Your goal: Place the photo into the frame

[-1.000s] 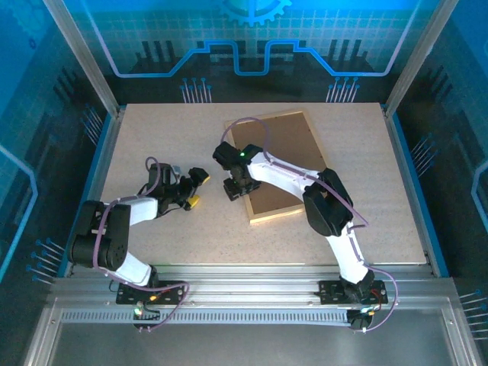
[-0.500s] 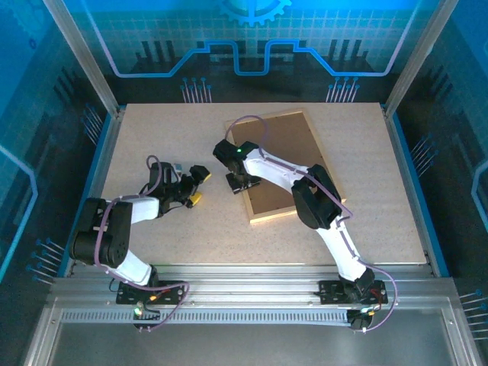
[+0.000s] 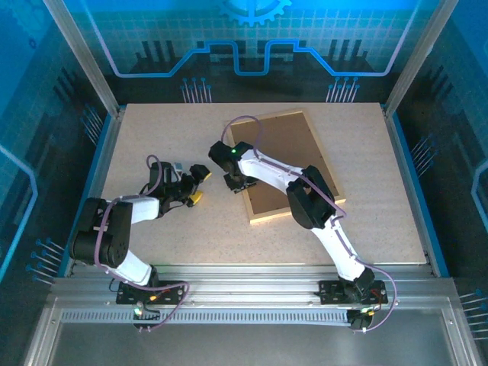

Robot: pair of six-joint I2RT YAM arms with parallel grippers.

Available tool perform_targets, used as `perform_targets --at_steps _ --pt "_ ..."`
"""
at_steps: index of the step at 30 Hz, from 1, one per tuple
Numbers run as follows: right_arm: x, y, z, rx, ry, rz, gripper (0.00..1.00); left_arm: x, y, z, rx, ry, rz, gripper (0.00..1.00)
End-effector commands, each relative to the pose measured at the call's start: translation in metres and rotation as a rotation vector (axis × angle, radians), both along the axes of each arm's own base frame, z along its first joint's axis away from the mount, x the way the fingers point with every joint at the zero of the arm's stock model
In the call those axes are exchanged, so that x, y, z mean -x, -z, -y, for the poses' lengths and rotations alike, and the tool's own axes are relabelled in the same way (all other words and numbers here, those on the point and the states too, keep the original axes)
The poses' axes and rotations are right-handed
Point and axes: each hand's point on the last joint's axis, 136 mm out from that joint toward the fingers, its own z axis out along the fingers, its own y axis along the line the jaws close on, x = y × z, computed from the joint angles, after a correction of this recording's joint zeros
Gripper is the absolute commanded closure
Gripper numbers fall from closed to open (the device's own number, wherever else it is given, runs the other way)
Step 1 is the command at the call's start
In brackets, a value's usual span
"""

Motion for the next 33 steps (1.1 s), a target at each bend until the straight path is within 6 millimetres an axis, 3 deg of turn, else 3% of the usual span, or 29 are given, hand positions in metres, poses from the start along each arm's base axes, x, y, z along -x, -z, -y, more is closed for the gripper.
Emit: perform_targets --at_steps 1,4,8,9,15,22,33 --pt "0.018 0.042 -0.005 0.039 -0.003 -0.084 0.7 0.008 0.003 0.004 0.018 0.022 -0.009 0.01" --pt "0.019 0.046 -0.003 0.051 0.0 -0.103 0.77 0.008 0.002 0.004 0.019 0.022 -0.004 0.01" --pt "0.018 0.045 -0.004 0.021 0.018 -0.123 0.99 0.012 0.0 0.005 0.021 0.022 0.002 0.01" --pt "0.016 0.043 -0.005 0.017 0.018 -0.121 1.0 0.014 -0.002 0.005 0.02 0.021 0.01 0.01" --pt "0.005 0.02 -0.01 -0.042 0.024 -0.124 1.0 0.025 -0.016 0.023 -0.02 0.086 0.107 0.02" --pt "-0.004 0.001 -0.013 -0.099 0.035 -0.101 1.0 0.032 -0.022 0.044 0.026 0.117 0.19 0.11" --pt "-0.018 -0.026 -0.005 -0.134 0.052 -0.066 1.0 0.034 -0.013 0.063 0.131 0.129 0.196 0.17"
